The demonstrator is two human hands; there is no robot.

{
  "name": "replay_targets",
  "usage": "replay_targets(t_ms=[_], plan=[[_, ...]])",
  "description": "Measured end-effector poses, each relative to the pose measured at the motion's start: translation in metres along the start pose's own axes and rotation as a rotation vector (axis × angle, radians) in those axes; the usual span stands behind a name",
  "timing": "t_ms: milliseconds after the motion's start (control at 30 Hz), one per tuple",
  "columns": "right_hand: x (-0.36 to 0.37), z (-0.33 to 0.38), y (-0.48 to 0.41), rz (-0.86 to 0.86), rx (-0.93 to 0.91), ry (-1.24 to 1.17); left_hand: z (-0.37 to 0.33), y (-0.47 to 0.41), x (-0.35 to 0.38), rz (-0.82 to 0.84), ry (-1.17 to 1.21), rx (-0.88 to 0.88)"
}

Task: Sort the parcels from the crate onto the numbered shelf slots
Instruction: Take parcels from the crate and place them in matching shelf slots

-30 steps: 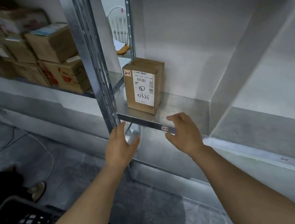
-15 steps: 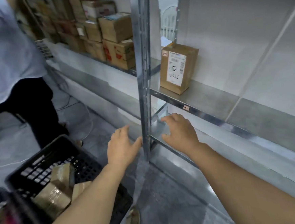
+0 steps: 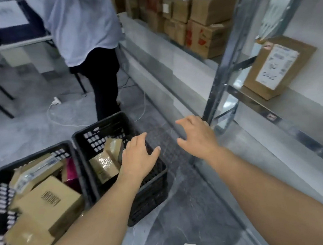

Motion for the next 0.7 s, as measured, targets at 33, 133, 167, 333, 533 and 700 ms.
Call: replay_targets(t_ms=[33, 133, 167, 333, 533, 700], plan=[[0.005, 0.013, -0.006, 0.015, -0.022, -0.001, 0.014, 0.003, -0.005, -0.006, 0.007, -0.024], [0.021, 0.050, -0.023, 0.055, -0.084, 0.012, 0.053, 0.010, -0.021, -0.028, 0.012, -0.096], [0.026, 0.062, -0.028, 0.069, -0.103, 0.021, 0.065, 0.012, -0.027, -0.038, 0.015, -0.126], [0.050, 0.129, -0.055, 0.147, -0.188, 0.063, 0.128, 0.022, -0.056, -0.063, 0.029, -0.242], [0.076, 0.200, -0.089, 0.205, -0.268, 0.080, 0.200, 0.029, -0.083, -0.084, 0.084, -0.340], [0.102, 0.242, -0.114, 0.264, -0.273, 0.055, 0.253, 0.029, -0.098, -0.064, 0.116, -0.403]])
Point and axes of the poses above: each hand's wrist, its own y-axis away from the middle knuckle, its own x-axis out of the palm, z = x × y, the point moved 1 cm from there along -y, towards the middle knuckle, and after that the axes turned 10 degrees about z, right-handed, at the moved point
